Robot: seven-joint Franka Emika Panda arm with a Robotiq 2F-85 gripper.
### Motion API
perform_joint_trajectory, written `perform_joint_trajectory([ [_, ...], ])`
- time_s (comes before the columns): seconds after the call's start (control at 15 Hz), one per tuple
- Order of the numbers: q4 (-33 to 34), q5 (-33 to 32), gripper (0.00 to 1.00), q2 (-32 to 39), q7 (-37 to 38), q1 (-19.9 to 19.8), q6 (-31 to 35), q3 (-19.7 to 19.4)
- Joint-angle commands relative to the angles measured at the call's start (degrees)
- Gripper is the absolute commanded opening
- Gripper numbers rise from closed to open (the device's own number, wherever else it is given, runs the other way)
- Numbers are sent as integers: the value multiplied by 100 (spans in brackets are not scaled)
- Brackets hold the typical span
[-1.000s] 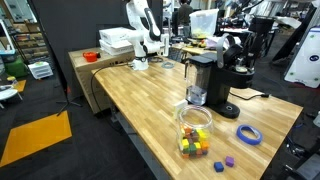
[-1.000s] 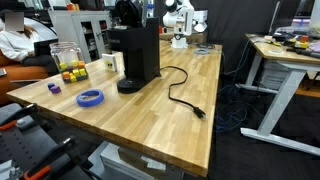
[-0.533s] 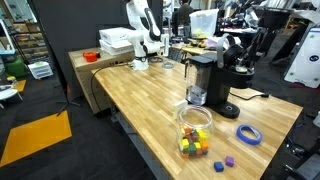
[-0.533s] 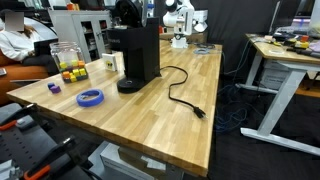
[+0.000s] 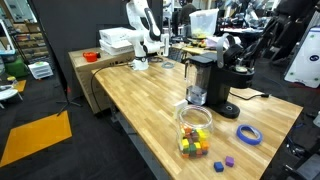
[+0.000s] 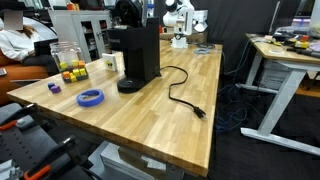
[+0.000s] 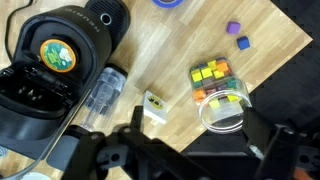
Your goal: Open the coffee maker chamber, place the coffee pod inside the chamber
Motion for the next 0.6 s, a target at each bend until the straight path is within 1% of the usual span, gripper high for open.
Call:
perform_joint_trajectory([
  [0.0,9,-72,100,-10,59,109,-13,-100],
  [0.53,20,-62,100,84,50,96,-10,-131],
])
